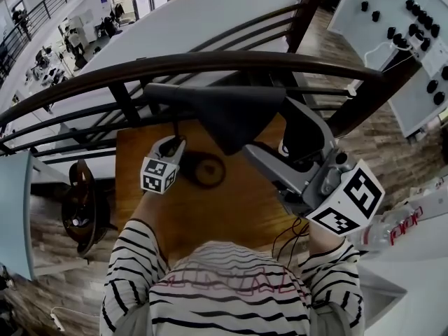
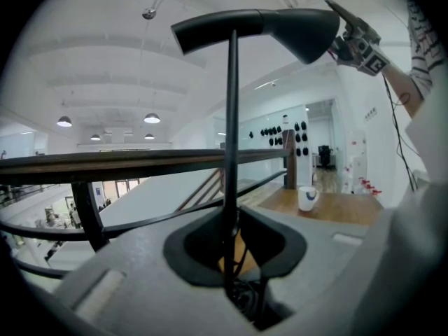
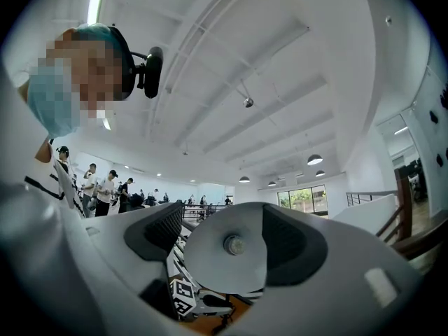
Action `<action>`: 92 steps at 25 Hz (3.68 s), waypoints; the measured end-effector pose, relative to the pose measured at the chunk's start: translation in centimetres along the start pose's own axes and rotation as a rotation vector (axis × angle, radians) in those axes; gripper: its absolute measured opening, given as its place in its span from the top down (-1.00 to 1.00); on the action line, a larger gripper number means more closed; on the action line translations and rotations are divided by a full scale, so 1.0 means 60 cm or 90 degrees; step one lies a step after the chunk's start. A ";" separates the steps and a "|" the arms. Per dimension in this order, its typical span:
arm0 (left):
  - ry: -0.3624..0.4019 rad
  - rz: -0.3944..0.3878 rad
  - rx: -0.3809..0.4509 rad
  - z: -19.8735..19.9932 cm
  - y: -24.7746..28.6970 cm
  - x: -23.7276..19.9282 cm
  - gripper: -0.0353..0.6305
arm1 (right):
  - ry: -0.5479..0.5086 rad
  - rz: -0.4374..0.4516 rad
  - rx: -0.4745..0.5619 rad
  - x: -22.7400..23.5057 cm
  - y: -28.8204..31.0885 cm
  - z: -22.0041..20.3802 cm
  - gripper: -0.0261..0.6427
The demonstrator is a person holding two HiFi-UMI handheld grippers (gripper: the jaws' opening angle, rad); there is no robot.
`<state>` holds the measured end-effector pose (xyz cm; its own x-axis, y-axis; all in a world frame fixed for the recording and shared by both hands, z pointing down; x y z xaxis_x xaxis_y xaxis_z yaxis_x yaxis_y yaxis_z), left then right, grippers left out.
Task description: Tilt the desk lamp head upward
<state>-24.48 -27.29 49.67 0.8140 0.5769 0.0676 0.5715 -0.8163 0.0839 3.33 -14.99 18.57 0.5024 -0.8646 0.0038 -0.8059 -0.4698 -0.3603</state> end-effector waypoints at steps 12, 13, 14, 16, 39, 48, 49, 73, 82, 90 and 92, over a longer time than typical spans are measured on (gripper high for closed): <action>-0.012 0.009 -0.003 0.009 0.000 0.015 0.60 | 0.019 -0.012 0.009 -0.006 -0.046 -0.026 -0.17; -0.009 0.011 -0.002 0.012 -0.001 0.019 0.58 | 0.024 -0.014 0.005 -0.006 -0.051 -0.031 -0.17; -0.006 0.013 -0.001 0.015 -0.004 0.023 0.53 | 0.028 -0.016 0.002 -0.006 -0.056 -0.036 -0.17; -0.002 0.018 0.001 0.021 -0.015 0.032 0.44 | 0.030 -0.019 -0.003 -0.009 -0.066 -0.049 -0.17; 0.014 0.122 0.145 0.119 -0.165 0.233 0.13 | 0.124 -0.070 -0.064 0.028 -0.189 -0.241 0.00; -0.025 0.172 0.156 0.108 -0.176 0.320 0.16 | 0.156 -0.073 -0.124 0.048 -0.241 -0.304 0.23; -0.026 0.176 0.153 0.107 -0.172 0.335 0.17 | 0.159 -0.071 -0.128 0.054 -0.253 -0.307 0.25; -0.067 0.270 0.137 0.065 -0.199 0.438 0.80 | 0.199 -0.035 -0.215 0.052 -0.298 -0.390 0.92; -0.073 0.270 0.127 0.056 -0.199 0.441 0.88 | 0.214 -0.003 -0.241 0.033 -0.288 -0.409 0.92; -0.075 0.249 0.114 0.058 -0.183 0.451 0.88 | 0.216 0.004 -0.252 0.038 -0.292 -0.407 0.92; -0.075 0.245 0.111 0.059 -0.180 0.452 0.88 | 0.215 0.002 -0.251 0.040 -0.292 -0.405 0.92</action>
<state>-8.23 -2.96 47.05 0.9715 0.2310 -0.0530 0.2254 -0.9696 -0.0948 11.06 -13.16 47.57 0.4235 -0.8445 0.3279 -0.8966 -0.4425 0.0183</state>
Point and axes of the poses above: the fingertips, and each gripper's own axes: y forward along the fingers, x to its right, z out of its top, the point moved 9 cm from there along -y, backward along the fingers, and after that the axes turned 10 degrees about x, right-handed, at the moved point
